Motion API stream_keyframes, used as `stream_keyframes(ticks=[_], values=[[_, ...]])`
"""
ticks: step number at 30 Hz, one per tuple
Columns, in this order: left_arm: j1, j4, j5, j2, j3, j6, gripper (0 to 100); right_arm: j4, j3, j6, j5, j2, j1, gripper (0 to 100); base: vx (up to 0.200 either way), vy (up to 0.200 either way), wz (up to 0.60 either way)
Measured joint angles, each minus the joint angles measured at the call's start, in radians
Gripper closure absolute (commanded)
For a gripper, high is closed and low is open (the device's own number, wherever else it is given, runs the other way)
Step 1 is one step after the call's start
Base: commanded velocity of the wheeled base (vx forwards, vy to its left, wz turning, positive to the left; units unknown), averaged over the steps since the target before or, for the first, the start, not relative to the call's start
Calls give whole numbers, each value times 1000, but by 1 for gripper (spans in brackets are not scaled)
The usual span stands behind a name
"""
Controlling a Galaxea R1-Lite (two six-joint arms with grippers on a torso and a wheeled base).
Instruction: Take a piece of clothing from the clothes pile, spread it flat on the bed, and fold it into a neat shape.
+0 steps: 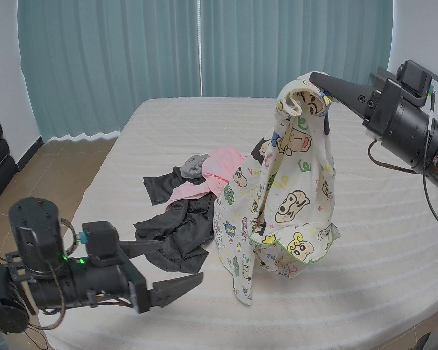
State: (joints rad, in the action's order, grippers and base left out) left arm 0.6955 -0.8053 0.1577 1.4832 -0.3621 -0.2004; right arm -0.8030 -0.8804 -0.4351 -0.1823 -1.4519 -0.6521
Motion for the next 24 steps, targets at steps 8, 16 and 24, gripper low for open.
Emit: stream_keyframes(ticks=[8, 16, 24], values=[[143, -332, -290, 267, 5, -86, 0, 2, -17, 1, 27, -25, -21, 100, 0, 0, 0], [194, -544, -372, 462, -1, -106, 0, 3, -29, 1, 33, -33, -27, 100, 0, 0, 0], [221, -568, -487, 558, -106, -107, 0, 3, -32, 1, 34, -36, -27, 100, 0, 0, 0]])
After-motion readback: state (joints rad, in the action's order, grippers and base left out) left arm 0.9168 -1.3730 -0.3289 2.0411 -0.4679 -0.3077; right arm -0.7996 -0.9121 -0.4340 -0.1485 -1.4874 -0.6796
